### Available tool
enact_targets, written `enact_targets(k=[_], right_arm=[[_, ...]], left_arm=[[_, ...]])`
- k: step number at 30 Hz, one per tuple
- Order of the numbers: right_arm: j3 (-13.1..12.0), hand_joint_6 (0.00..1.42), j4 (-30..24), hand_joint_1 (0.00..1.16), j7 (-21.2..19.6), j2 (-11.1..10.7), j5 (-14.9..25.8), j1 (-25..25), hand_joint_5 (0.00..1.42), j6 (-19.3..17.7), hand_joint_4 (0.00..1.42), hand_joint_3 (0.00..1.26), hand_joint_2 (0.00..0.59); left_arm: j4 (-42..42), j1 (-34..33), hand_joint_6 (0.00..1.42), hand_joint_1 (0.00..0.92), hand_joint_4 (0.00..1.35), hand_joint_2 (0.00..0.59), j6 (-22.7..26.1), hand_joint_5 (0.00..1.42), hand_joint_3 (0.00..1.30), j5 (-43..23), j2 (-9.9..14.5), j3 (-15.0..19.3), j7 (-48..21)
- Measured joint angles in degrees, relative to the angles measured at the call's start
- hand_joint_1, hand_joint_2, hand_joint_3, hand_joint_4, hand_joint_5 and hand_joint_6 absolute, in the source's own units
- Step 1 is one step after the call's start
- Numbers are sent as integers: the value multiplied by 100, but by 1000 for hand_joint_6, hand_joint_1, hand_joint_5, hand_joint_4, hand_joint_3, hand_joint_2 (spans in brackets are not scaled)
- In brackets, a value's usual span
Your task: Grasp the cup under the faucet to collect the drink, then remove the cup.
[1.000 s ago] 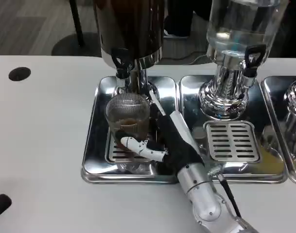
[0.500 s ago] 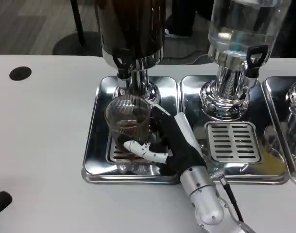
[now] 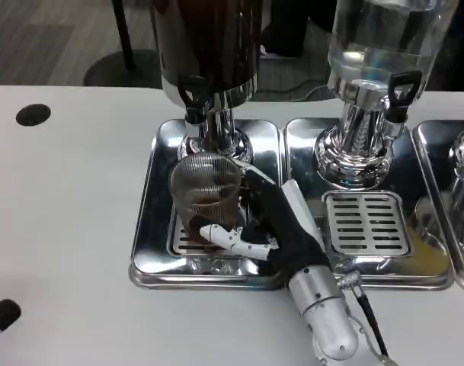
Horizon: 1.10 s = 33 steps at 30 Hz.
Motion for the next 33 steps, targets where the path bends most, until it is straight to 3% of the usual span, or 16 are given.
enact_targets(k=[13,33], right_arm=[[6,195,-669,827,157,-85,-2,384,346,230,331,277,216],[54,219,-2230,813,420,-211,-3,1277,363,961,362,286,219]], left_arm=[[39,-72,0,0,0,41,8,0,0,32,0,-141,0],[115,-204,0,0,0,41,17,0,0,95,-3,-234,1]])
